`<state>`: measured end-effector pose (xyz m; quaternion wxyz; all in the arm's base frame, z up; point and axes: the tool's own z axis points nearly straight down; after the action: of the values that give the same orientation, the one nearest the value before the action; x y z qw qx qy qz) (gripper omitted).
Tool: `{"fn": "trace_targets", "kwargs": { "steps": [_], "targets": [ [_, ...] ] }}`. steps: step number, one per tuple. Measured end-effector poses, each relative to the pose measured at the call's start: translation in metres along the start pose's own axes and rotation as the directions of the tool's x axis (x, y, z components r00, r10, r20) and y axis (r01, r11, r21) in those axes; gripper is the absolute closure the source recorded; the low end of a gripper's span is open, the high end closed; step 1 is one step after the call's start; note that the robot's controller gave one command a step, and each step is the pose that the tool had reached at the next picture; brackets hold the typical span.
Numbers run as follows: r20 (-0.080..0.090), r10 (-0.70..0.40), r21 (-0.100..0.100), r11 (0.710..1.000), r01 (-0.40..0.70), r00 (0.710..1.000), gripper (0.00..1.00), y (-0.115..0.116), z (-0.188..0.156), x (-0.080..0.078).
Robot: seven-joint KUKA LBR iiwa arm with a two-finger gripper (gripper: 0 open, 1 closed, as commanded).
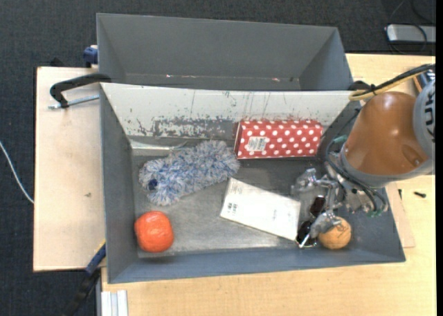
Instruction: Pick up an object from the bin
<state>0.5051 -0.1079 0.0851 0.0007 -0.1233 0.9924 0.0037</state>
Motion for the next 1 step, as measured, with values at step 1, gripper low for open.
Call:
{"fn": "trace_targets", "kwargs": {
  "steps": [1],
  "targets": [
    [0.006, -0.265, 0.015, 0.964, 0.265, 0.964, 1.0, 0.0271, 0.0085, -0.0028]
  ]
}}
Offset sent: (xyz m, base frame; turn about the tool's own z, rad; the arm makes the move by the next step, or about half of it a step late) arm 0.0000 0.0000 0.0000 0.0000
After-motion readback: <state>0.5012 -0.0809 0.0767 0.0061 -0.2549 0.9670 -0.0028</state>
